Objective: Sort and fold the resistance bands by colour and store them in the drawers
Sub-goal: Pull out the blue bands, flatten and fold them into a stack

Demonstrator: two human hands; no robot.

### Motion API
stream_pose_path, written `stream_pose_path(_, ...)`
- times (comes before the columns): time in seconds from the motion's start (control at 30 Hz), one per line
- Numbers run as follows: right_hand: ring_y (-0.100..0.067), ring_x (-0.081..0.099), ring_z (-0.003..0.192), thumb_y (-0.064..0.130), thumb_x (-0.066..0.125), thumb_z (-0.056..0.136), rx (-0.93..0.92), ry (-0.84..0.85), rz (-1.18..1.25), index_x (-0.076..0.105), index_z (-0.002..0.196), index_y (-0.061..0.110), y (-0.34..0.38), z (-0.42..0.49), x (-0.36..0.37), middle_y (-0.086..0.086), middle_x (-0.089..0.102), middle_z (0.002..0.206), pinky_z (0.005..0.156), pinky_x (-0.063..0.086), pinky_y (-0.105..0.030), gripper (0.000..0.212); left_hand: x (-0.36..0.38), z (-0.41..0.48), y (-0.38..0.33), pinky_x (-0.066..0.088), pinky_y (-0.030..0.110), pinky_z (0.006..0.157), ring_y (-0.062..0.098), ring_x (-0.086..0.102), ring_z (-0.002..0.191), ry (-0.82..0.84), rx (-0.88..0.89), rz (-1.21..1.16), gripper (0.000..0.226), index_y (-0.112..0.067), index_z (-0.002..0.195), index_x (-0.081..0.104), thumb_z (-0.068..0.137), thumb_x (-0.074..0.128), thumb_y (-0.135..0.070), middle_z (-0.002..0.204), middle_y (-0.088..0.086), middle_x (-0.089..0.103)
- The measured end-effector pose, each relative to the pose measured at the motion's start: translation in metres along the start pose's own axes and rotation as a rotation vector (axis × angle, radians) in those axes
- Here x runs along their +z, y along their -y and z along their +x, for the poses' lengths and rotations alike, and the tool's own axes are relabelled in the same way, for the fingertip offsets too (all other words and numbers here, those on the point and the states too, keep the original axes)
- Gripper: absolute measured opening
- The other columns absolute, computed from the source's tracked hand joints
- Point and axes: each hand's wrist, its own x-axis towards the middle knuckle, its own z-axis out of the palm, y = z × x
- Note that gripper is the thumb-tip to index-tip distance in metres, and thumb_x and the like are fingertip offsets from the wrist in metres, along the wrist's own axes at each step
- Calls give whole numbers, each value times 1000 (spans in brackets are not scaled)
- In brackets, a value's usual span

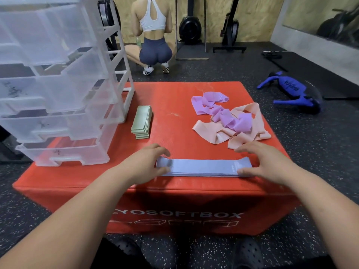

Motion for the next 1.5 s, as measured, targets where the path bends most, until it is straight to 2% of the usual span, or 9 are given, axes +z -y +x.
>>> stream_pose_path(0.07, -1, 53, 125, 50, 91, 70, -34, 104, -32, 61, 137, 40, -1, -4, 1, 24, 59, 135, 109, 43, -30, 74, 1, -3, 2, 49, 32, 92, 9, 56, 105, 52, 55, 27, 57, -37, 134, 61, 83, 82, -51, 124, -16, 57)
stream_pose_path(0.23, -10, 61, 121, 40, 92, 72, -35, 64, -98, 66, 131, 40, 0, -4, 6, 20, 66, 131, 105, 47, -33, 65, 2, -3, 6, 53, 37, 93, 11, 59, 106, 8, 78, 28, 58, -37, 131, 64, 79, 88, -40, 120, -14, 63)
stream_pose_path(0.7, -2, 55, 120, 57, 85, 75, -55, 80, -27, 66, 130, 40, -5, -4, 5, 22, 61, 129, 105, 42, -25, 61, 5, -3, 7, 53, 35, 93, 7, 56, 107, -29, 123, 22, 54, -44, 128, 62, 81, 81, -59, 122, -19, 57)
stream_pose_path(0.87, -9, 65, 101, 48, 74, 91, 179, -28, 129, 69, 126, 35, -5, 2, 2, 12, 69, 114, 93, 49, -30, 38, 4, 2, -4, 44, 29, 105, 12, 50, 121, -135, 241, 49, 43, -39, 122, 70, 85, 80, -58, 127, -15, 58)
stream_pose_path(0.97, -13, 67, 93, 39, 77, 90, 296, 41, 116, 72, 123, 28, -8, 5, 7, 9, 72, 100, 88, 49, -30, 35, 6, 5, -8, 52, 37, 94, 11, 55, 108, -91, 217, 59, 28, -42, 110, 71, 87, 77, -57, 116, -18, 60)
stream_pose_path(1.1, -13, 65, 64, 25, 87, 81, 413, 46, 220, 74, 108, 22, -5, 10, 12, 3, 74, 80, 70, 52, -32, 30, 6, 7, -7, 55, 42, 83, 6, 60, 96, -32, 157, 8, 22, -44, 104, 70, 85, 79, -52, 107, -17, 60)
stream_pose_path(1.27, -18, 51, 60, 32, 87, 75, 523, 111, 174, 77, 73, 9, -1, 15, 6, -2, 61, 61, 60, 40, -31, 25, 6, 9, -8, 55, 41, 83, 6, 59, 96, -22, 133, 16, 22, -43, 103, 70, 85, 79, -52, 106, -18, 60)
stream_pose_path(1.37, -17, 47, 60, 28, 84, 71, 516, 128, 147, 78, 70, 10, 8, 14, 3, -1, 55, 58, 58, 38, -31, 18, 6, 9, -9, 55, 41, 84, 6, 58, 97, -14, 128, 18, 22, -43, 104, 69, 85, 78, -52, 107, -18, 59)
stream_pose_path(1.5, -22, 68, 70, 17, 85, 67, 518, 56, 233, 73, 80, 14, 17, 10, 0, 1, 73, 71, 65, 53, -36, 18, 7, 9, -11, 52, 39, 93, 10, 52, 104, -26, 156, 48, 23, -40, 105, 70, 85, 79, -48, 109, -17, 57)
